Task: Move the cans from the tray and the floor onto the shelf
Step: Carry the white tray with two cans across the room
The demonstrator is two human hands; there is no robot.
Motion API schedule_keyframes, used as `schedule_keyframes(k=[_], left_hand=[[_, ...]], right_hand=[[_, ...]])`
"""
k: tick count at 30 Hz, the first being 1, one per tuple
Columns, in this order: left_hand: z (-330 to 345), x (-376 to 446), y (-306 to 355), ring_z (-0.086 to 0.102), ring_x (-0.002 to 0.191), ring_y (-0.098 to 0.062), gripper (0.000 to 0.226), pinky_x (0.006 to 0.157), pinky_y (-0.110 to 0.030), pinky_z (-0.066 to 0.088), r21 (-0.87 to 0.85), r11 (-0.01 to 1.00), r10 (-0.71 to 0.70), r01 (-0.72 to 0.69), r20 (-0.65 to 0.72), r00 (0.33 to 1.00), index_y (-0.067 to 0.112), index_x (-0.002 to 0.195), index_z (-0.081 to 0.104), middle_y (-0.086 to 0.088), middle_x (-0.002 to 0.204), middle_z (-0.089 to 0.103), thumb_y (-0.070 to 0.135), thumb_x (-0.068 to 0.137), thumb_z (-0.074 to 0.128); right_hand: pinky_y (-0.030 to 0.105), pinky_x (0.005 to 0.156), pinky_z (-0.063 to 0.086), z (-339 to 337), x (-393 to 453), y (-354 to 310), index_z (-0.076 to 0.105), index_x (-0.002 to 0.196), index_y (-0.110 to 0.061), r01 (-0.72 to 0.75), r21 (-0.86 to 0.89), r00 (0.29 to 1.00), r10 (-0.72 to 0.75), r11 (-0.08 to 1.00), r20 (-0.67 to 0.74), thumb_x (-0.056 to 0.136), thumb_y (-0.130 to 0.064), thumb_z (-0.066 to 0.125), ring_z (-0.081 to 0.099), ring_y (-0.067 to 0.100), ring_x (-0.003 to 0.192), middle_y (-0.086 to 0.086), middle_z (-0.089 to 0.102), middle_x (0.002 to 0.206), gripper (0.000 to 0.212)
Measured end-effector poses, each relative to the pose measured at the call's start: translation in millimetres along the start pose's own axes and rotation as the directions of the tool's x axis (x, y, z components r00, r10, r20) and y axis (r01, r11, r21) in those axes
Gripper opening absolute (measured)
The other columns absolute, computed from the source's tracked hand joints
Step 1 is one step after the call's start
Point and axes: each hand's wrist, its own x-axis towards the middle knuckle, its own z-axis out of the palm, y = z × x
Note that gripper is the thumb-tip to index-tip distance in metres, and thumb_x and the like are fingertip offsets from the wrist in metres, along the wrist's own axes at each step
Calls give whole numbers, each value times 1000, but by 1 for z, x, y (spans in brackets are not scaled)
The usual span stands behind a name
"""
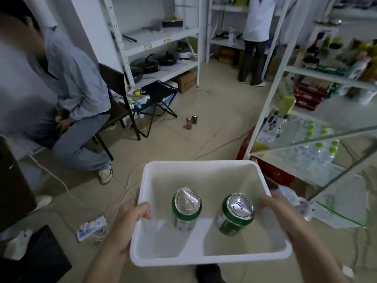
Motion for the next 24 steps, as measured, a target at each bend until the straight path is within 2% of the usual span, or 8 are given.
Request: schedule_keyframes(k=[3, 6, 10, 12, 15, 17, 21, 24], left_hand=[[18, 62, 46, 41, 47, -23, 33, 48, -24, 33, 9, 1000, -6, 6, 22, 1000, 2, 52, 45, -9, 48, 44, -17, 79, 38], [43, 134, 105, 34, 48, -20, 43, 47, -26, 25, 29, 1000, 13, -9, -120, 993, 4, 46, 40, -5, 50, 38, -18, 83, 42], [75, 218, 181, 31, 49, -18, 45, 46, -25, 23, 62, 996, -49, 60, -158, 986, 7, 47, 38, -6, 51, 36, -19, 84, 42], [86, 253, 211, 32, 47, -20, 42, 46, -26, 23, 20, 999, -34, 36, -89, 995, 5, 46, 38, -8, 45, 38, -17, 80, 45], [102, 309, 255, 44, 45, -20, 7, 47, -23, 32, -68, 997, 43, -37, 92, 995, 5, 54, 48, -1, 39, 48, 4, 55, 55], [116, 354, 283, 54, 45, -20, 16, 45, -22, 39, -99, 995, 32, -12, 203, 979, 8, 63, 56, -1, 45, 56, 8, 49, 49], [155, 458, 344, 59, 44, -17, 26, 40, -23, 43, -94, 996, 36, -9, 294, 955, 3, 72, 60, -4, 51, 61, 8, 49, 48], [188, 532, 396, 57, 38, -15, 18, 37, -16, 41, -92, 996, 48, -18, 335, 941, 2, 71, 57, -2, 45, 58, 4, 56, 47]], right_hand=[[25, 50, 39, 7, 80, -36, 59, 56, -6, -36, 23, 999, 36, 999, 0, 77, 4, 50, 50, 23, 49, 8, 55, 48, 25], [27, 51, 39, 10, 160, -81, 56, 58, -4, -46, 16, 999, 46, 999, 5, 77, 6, 48, 49, 25, 50, 8, 54, 45, 23], [33, 64, 39, 11, 248, -143, 55, 63, -8, -55, -21, 998, 54, 998, -14, 74, -8, 56, 51, 30, 69, 16, 53, 70, 11], [32, 60, 40, 9, 290, -171, 57, 64, -10, -48, -16, 999, 47, 999, -11, 74, -9, 57, 52, 30, 67, 14, 54, 69, 10], [30, 53, 42, 9, 355, -206, 60, 70, -4, -57, 18, 997, 57, 998, -45, 72, -7, 60, 53, 27, 60, 13, 57, 63, 3], [29, 52, 42, 6, 402, -225, 62, 75, -4, -85, 40, 994, 87, 996, -68, 71, -10, 62, 56, 27, 62, 15, 59, 68, 7], [30, 57, 43, 4, 502, -269, 62, 71, -9, -72, 65, 989, 79, 995, -123, 80, -2, 53, 57, 28, 64, 14, 61, 68, 14], [32, 61, 44, -2, 574, -303, 63, 67, -10, -71, 85, 978, 87, 994, -190, 80, 2, 52, 58, 29, 63, 14, 63, 66, 21]])
